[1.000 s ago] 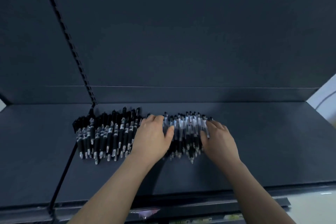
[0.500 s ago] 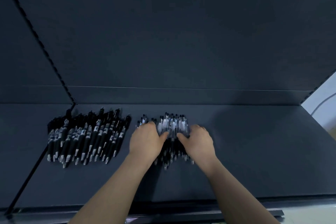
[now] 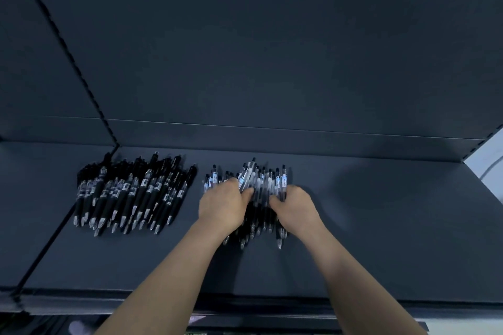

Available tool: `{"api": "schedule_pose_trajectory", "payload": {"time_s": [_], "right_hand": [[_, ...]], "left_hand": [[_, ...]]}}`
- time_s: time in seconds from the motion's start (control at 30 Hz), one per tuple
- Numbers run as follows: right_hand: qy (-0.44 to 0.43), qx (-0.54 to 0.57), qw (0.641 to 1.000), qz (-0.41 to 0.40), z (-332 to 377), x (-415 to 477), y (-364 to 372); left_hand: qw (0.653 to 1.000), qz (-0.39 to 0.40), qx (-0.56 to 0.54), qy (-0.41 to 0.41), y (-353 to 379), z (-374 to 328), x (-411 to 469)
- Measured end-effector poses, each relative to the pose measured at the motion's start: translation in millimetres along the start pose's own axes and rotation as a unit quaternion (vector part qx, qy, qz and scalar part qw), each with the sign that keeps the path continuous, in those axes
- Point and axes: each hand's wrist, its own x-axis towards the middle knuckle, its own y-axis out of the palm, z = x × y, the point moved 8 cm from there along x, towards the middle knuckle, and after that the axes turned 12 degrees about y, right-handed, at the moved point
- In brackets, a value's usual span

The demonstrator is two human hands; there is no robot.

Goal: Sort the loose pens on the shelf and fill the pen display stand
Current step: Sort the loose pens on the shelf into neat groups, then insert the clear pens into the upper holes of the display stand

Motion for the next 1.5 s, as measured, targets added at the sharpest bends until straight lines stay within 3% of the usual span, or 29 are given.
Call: {"api": "schedule_pose_trajectory", "payload": {"time_s": [0.3, 0.47, 0.6, 0.87, 1.17, 1.5], "right_hand": [[-0.048, 0.057, 0.997, 0.015, 5.7, -17.3, -17.4], [-0.128, 0.083, 0.988, 0.020, 37.2, -33.4, -26.7], [-0.153, 0.106, 0.982, 0.044, 65.8, -52.3, -18.5], [-0.182, 0.121, 0.970, 0.103, 139.5, -100.0, 42.0], [-0.170, 0.182, 0.941, 0.230, 257.9, -178.9, 185.8], [-0.154, 0.213, 0.902, 0.343, 375.0, -248.2, 318.6]], "left_hand": [[0.978, 0.001, -0.210, -0.008, -7.8, 2.6, -10.6], [0.885, -0.058, -0.460, -0.038, -20.6, 10.4, -28.4], [0.909, -0.111, -0.402, -0.009, -48.6, 29.7, -50.1], [0.893, -0.145, -0.422, -0.057, -95.9, 112.9, -103.3], [0.893, -0.237, -0.367, -0.105, -188.4, 269.8, -192.6], [0.899, -0.273, -0.309, -0.149, -271.1, 413.2, -254.3]]}}
